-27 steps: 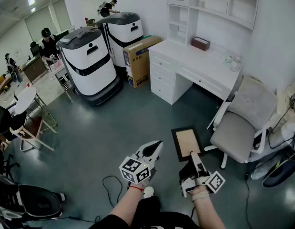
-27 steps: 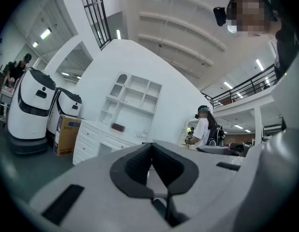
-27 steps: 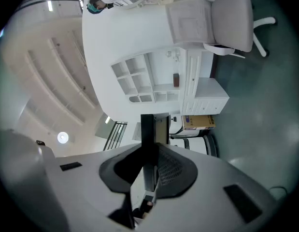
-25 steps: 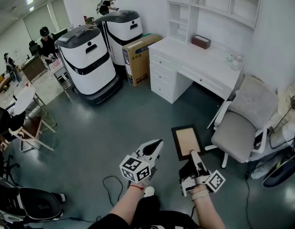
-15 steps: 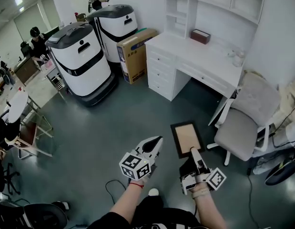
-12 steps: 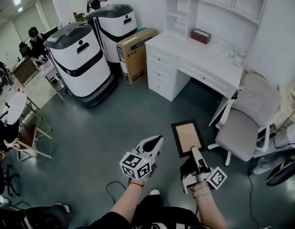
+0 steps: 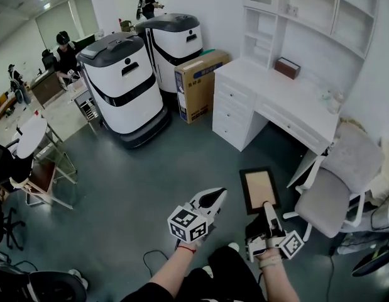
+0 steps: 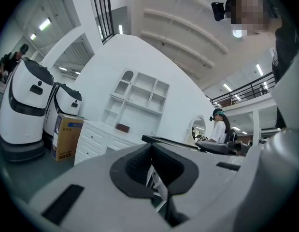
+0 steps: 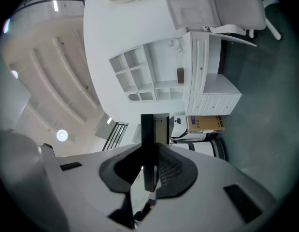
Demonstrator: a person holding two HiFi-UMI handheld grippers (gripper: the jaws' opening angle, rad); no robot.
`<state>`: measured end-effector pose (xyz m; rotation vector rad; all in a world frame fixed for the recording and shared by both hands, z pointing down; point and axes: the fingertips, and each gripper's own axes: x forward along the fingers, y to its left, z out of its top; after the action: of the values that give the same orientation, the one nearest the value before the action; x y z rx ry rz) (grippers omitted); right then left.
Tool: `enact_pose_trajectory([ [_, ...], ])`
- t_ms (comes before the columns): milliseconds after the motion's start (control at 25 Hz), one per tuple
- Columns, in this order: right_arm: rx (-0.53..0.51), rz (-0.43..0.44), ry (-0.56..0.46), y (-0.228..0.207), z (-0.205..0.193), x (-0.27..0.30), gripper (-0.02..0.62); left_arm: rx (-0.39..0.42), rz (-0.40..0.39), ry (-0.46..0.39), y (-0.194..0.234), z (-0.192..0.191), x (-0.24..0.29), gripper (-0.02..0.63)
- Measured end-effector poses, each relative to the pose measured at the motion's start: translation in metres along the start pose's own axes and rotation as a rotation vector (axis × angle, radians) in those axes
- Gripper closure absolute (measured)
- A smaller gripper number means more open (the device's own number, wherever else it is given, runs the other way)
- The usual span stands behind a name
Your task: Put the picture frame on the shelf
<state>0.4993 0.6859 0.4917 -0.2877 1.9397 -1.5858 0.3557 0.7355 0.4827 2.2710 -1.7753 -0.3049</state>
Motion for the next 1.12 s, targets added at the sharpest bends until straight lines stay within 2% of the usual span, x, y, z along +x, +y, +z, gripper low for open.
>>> enact_pose_trajectory([
  [320,0.04,0.006,0.017,-0.031,0.016,0.077,0.526,0.012,0.043,0.01,0.059,0.015,0.034,0.6],
  [760,0.056,0.001,0.046,-0.057,0.085,0.189,0.526,-0.013,0.066,0.028,0.129,0.052,0.143,0.6],
  [1120,0.068,0.011,0.032,-0.084,0.139,0.26,0.526,-0.004,0.047,0.047,0.176,0.068,0.233,0.6],
])
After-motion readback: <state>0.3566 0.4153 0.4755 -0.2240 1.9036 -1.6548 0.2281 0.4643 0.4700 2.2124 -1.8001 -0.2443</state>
